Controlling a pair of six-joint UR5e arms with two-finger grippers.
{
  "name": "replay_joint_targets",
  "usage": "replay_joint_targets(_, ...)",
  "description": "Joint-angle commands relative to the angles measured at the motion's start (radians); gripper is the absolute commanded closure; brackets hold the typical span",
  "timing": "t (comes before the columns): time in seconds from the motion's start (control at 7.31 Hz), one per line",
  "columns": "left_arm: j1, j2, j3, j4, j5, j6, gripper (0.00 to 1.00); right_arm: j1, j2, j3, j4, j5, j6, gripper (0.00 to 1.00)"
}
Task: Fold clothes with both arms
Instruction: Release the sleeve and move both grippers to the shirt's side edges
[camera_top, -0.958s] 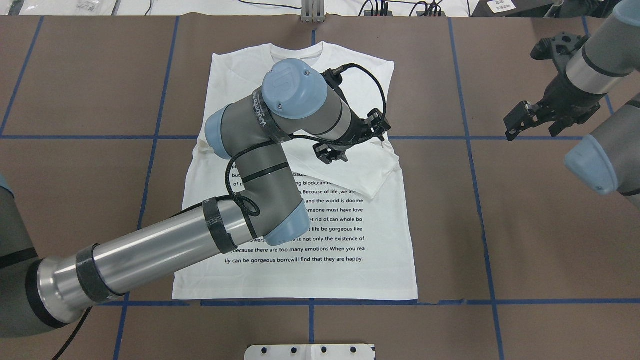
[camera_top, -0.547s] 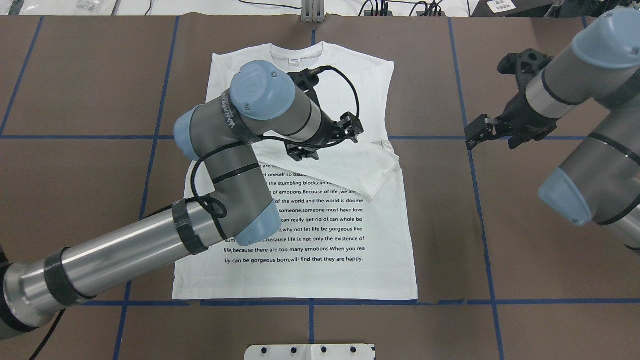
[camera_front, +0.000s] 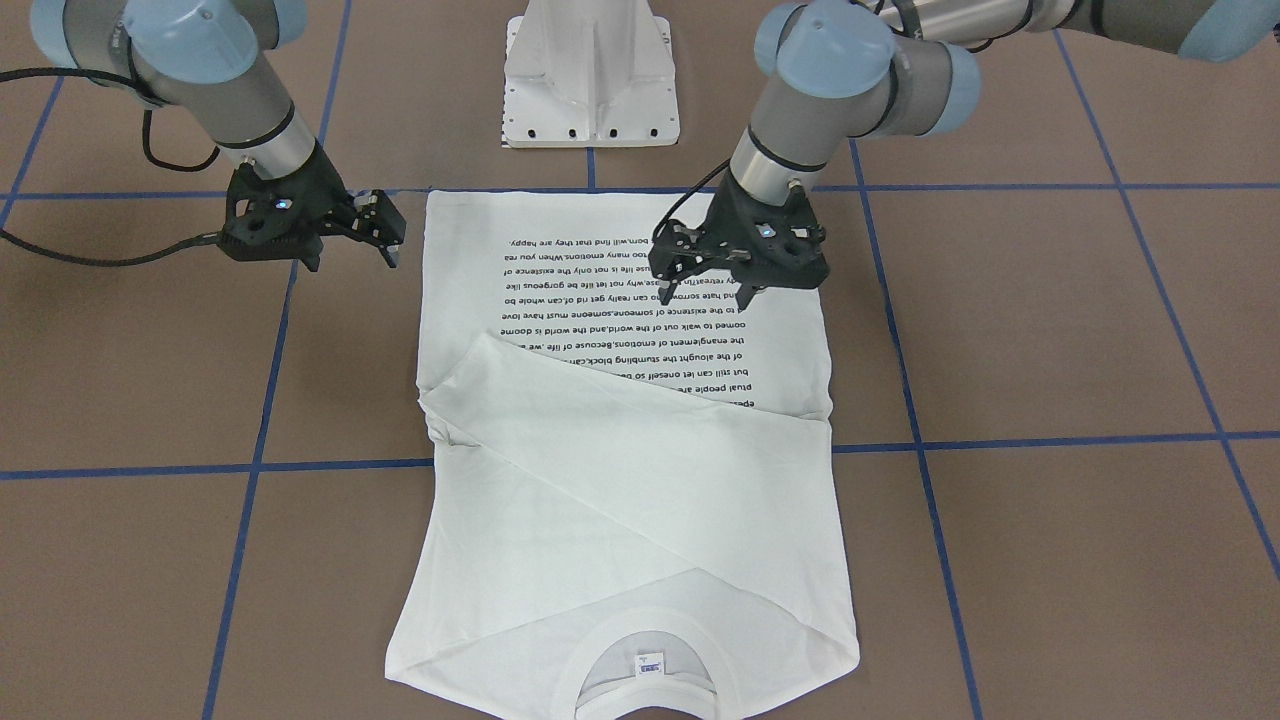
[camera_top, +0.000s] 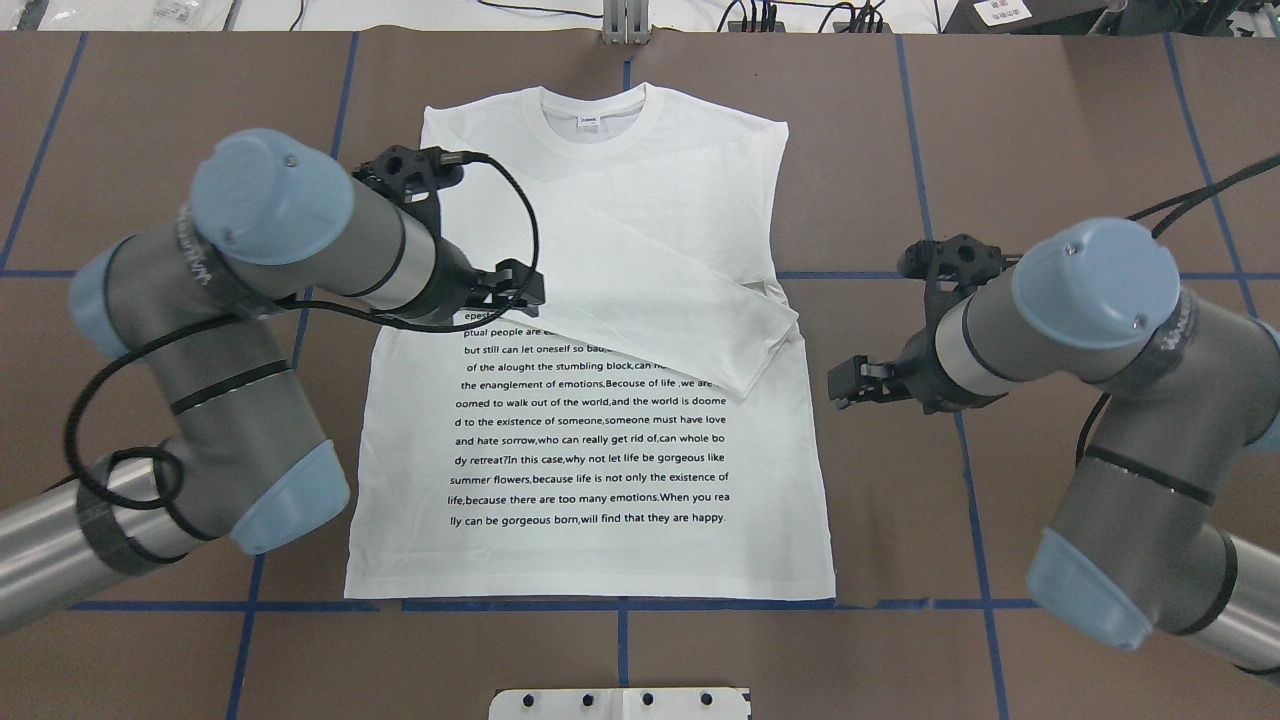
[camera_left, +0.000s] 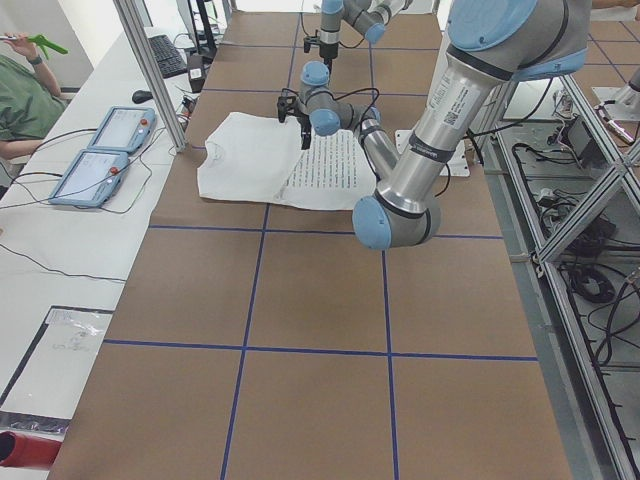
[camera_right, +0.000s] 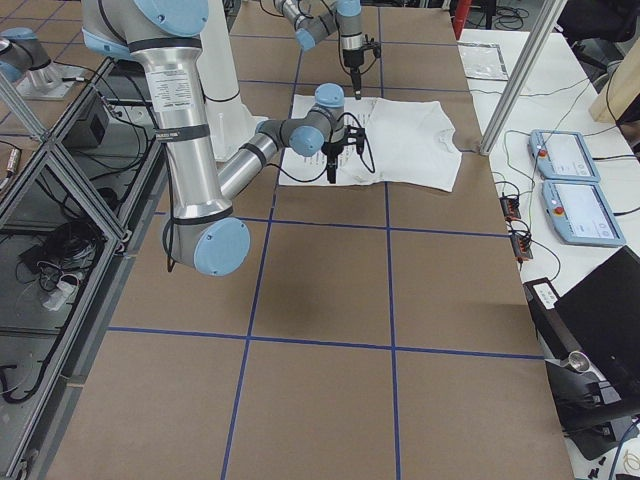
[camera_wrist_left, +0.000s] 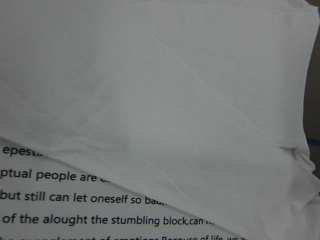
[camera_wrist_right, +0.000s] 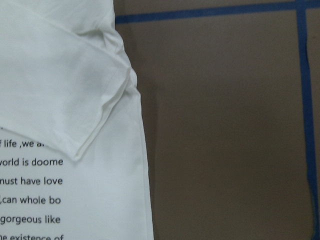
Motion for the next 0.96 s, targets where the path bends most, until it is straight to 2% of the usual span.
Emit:
replay_joint_targets(0.0,-0.018,0.189,-0.17,0.027,0.0,0.085,0.0,-0.217,-0.023,0.046,0.0,-0.171,0.189,0.0)
replay_joint_targets(0.14,-0.018,0.217,-0.181,0.027,0.0,0.085,0.0,-0.306,-0.024,0.046,-0.003,-0.254,0.248,0.0)
replay_joint_targets(0.41,-0.018,0.239,-0.201,0.028,0.0,0.083,0.0,-0.36,-0.025,0.03,-0.006,-0.269,0.273,0.0)
replay_joint_targets(0.82,-0.018,0.247,-0.218,0.031,0.0,0.082,0.0,-0.371,-0.02,-0.022,-0.007,-0.264,0.273,0.04)
